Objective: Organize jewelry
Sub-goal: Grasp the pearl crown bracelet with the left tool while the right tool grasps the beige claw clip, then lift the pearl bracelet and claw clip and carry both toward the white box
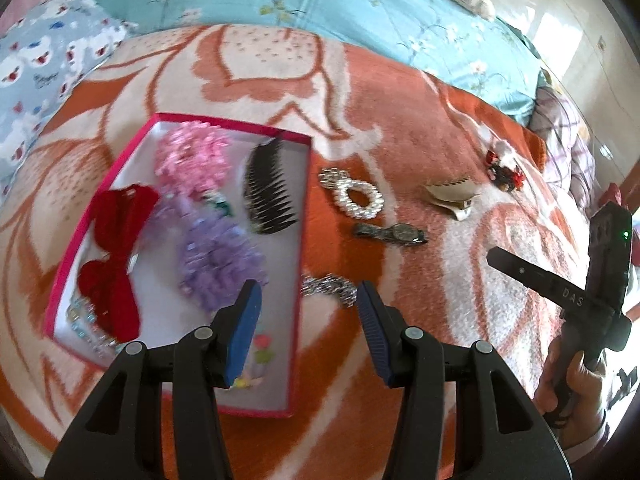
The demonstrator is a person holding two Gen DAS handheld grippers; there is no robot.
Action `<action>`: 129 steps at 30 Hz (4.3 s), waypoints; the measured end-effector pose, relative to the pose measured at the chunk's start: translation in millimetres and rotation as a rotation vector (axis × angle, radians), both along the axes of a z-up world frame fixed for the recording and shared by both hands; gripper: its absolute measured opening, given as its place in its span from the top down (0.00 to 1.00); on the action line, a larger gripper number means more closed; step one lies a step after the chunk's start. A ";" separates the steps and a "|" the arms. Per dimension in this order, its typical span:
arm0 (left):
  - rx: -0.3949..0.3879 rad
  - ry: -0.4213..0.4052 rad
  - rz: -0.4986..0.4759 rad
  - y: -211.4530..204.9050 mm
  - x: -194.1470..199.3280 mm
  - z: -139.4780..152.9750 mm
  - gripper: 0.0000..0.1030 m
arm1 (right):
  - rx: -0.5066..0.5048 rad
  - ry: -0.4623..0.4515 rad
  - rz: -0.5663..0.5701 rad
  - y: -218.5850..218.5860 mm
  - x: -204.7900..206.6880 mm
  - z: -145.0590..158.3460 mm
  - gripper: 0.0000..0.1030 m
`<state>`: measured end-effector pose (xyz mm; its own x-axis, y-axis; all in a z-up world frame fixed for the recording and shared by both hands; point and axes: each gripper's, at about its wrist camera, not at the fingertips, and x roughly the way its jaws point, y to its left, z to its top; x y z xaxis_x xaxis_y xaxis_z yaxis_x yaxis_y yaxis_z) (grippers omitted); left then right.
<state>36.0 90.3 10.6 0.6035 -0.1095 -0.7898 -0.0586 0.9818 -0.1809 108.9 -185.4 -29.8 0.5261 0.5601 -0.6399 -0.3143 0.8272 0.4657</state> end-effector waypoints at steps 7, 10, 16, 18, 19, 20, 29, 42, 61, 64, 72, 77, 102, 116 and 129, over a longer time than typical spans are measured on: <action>-0.007 0.023 -0.047 -24.0 27.5 -5.5 0.53 | 0.018 0.020 -0.073 -20.1 21.1 -6.4 0.45; -0.006 0.038 -0.064 -31.8 38.5 -9.5 0.53 | 0.039 0.042 -0.100 -25.1 33.8 -11.9 0.40; -0.006 0.057 -0.079 -38.1 49.7 -16.9 0.53 | 0.047 0.065 -0.103 -19.7 55.1 -18.8 0.38; -0.008 0.062 -0.077 -37.1 52.2 -19.4 0.53 | 0.060 0.062 -0.092 -16.2 56.8 -18.3 0.38; -0.010 0.065 -0.075 -36.3 53.8 -20.5 0.53 | 0.069 0.060 -0.087 -14.3 56.8 -17.9 0.38; -0.012 0.068 -0.073 -35.7 55.6 -21.7 0.53 | 0.076 0.059 -0.082 -12.7 57.0 -17.7 0.38; -0.011 0.081 -0.083 -40.7 84.4 -27.3 0.53 | 0.102 0.117 -0.117 -10.0 79.0 -34.3 0.39; 0.009 0.092 -0.122 -58.2 124.0 -37.3 0.53 | 0.098 0.109 -0.217 -36.9 127.8 -31.1 0.74; 0.036 0.150 -0.203 -83.3 170.5 -74.5 0.90 | 0.062 0.106 -0.225 -20.8 161.6 -32.8 0.53; 0.034 0.127 -0.195 -77.1 164.2 -64.8 0.90 | 0.052 0.086 -0.203 -18.9 159.5 -31.2 0.59; 0.007 0.031 -0.177 -63.8 138.3 -25.8 0.90 | 0.095 0.038 -0.179 -21.9 137.9 -15.0 0.86; -0.016 -0.002 -0.170 -56.4 124.0 -8.6 0.90 | 0.075 0.034 -0.164 -23.3 128.4 -3.6 1.00; -0.060 -0.052 -0.098 -13.8 73.9 12.0 0.91 | -0.119 -0.038 0.016 52.6 75.9 -9.2 0.34; -0.063 -0.085 -0.046 15.7 48.0 24.1 0.91 | -0.045 -0.059 0.034 56.0 64.7 6.6 0.79; -0.070 -0.140 0.075 69.1 0.3 41.6 0.91 | 0.010 -0.105 0.154 105.4 29.0 36.2 0.79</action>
<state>36.3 159.5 52.2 0.7155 -0.1117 -0.6896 -0.1004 0.9604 -0.2598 137.9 -80.0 6.4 0.4975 0.6451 -0.5799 -0.4843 0.7612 0.4312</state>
